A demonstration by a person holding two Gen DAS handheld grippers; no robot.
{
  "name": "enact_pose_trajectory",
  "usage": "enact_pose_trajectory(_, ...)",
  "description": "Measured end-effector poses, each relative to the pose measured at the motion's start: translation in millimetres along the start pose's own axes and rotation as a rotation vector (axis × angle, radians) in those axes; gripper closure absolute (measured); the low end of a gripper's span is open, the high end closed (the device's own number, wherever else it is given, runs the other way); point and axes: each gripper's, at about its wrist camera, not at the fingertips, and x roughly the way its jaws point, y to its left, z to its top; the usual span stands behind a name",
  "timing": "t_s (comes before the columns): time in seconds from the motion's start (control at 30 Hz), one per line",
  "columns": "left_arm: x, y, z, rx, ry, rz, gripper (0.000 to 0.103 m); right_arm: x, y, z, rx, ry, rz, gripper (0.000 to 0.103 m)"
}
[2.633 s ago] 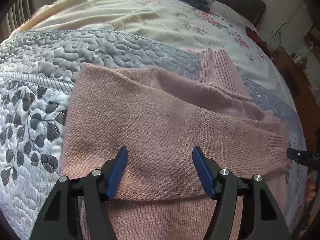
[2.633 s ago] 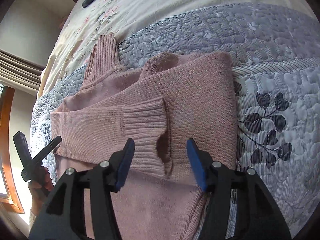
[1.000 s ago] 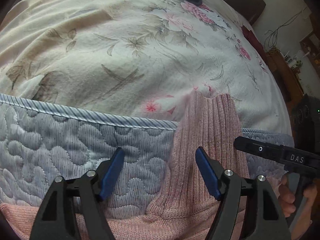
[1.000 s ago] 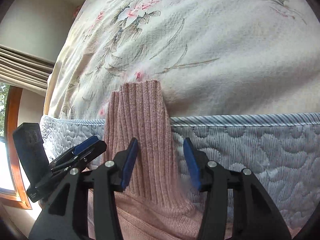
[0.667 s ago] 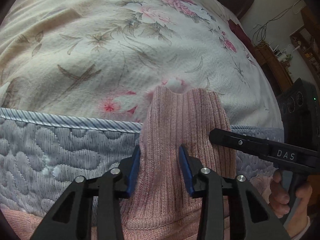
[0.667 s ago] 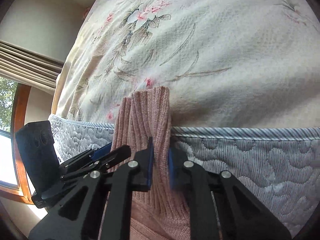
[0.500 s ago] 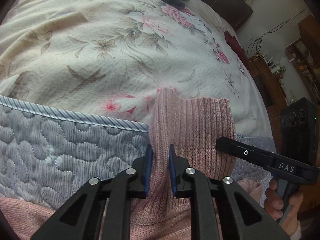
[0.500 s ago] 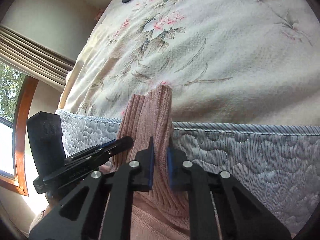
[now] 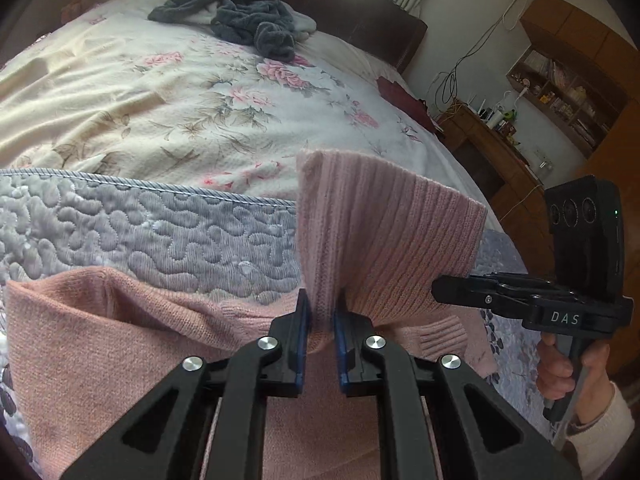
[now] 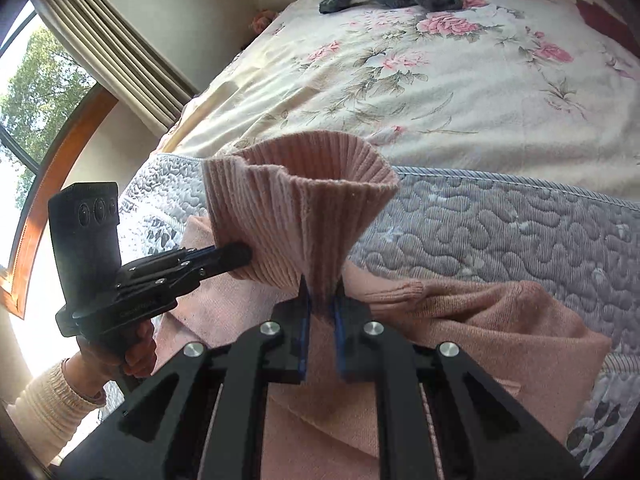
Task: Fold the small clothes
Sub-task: 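Fold the collar down onto the crossed sleeves and open both tools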
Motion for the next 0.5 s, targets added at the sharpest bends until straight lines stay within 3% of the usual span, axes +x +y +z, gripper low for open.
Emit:
enact_pose_trajectory(0.23, -16, 6, -75, -0.020, 0.101, 0.012, 0.089, 5, 10, -75, -0.020, 0.085, -0.050, 0.087)
enact_pose_trajectory(0.33, -27, 12, -100, -0.043, 0.142, 0.005, 0.088, 1, 7, -101, 0.015, 0.121, -0.015, 0.085)
enact_pose_trajectory(0.5, -40, 19, -103, -0.149, 0.144, -0.030, 0.073, -16, -3, -105, 0.139, 0.082, 0.037, 0.062)
